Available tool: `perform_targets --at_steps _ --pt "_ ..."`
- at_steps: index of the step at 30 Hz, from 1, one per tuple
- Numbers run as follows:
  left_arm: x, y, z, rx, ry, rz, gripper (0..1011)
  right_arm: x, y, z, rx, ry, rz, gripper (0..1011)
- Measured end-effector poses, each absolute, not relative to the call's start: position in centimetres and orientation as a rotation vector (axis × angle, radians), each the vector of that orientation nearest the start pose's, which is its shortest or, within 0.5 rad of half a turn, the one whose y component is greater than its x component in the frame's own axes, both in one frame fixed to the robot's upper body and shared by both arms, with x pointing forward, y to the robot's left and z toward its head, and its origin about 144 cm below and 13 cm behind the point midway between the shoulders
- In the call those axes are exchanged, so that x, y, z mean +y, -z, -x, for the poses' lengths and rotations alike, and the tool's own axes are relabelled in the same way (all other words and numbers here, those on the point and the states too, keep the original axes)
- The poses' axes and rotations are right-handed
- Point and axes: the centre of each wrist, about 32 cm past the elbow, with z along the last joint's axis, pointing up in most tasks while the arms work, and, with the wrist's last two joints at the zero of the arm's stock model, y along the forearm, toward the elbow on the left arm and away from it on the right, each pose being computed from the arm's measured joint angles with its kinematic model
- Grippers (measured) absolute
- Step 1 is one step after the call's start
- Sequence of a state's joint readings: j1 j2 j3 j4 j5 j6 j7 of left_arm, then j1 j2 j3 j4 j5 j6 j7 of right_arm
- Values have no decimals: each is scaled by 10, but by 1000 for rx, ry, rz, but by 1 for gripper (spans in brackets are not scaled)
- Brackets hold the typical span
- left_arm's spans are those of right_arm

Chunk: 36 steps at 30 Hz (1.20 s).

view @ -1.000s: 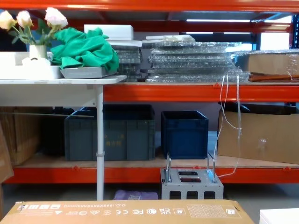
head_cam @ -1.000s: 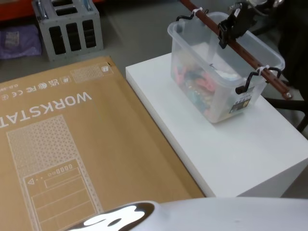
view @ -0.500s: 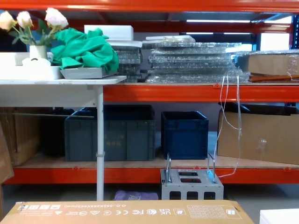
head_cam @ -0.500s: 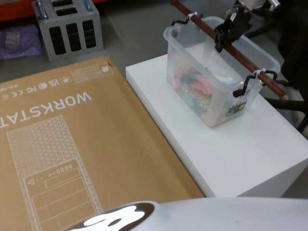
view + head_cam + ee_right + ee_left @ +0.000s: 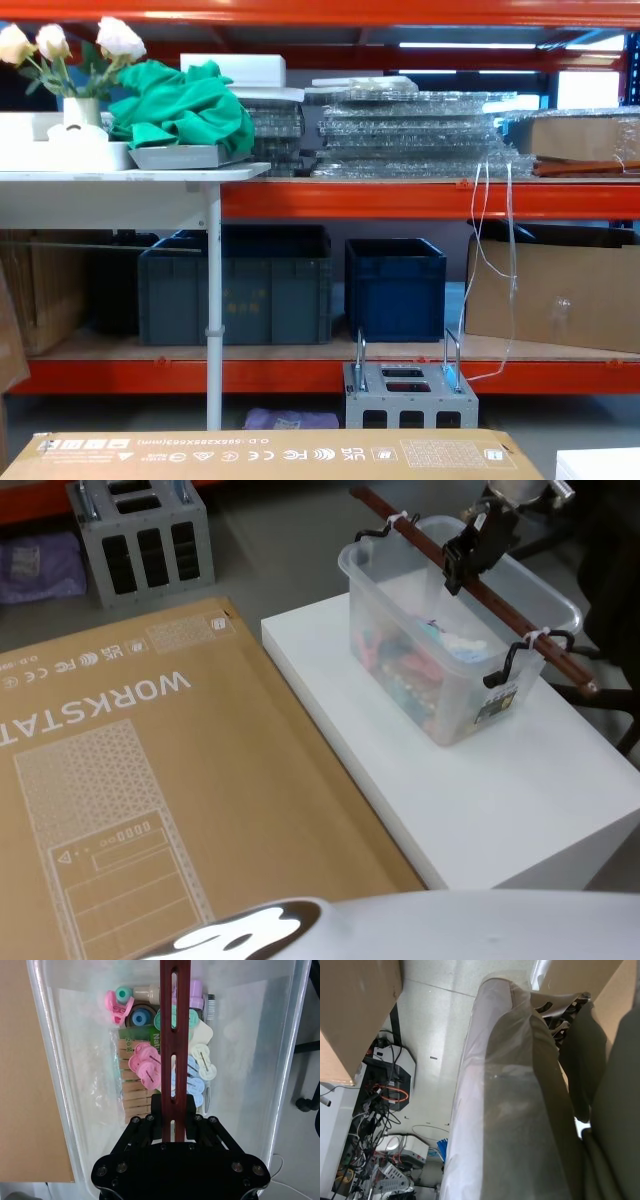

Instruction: Use one hand to grasp the basket and place it at the designated location.

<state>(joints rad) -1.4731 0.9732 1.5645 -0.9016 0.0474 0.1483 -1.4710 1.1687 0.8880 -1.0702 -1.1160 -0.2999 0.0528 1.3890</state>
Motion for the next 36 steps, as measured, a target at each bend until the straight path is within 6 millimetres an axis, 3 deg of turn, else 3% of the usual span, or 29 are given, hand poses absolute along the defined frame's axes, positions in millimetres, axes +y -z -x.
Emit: perform_targets --at_steps 23,29,31,36 --pt "495 -1396 -617 163 -177 -1629 0 -407 -1380 -629 -246 54 1533 238" --pt "495 -1396 -617 163 -177 -1629 0 -409 -1382 -628 -251 65 1522 376" --pt "495 -1396 -617 163 -177 -1629 0 -410 -1385 -627 -263 78 1516 477" --pt "495 -1396 -617 163 -177 -1629 0 -412 -1392 -624 -277 106 1506 619"
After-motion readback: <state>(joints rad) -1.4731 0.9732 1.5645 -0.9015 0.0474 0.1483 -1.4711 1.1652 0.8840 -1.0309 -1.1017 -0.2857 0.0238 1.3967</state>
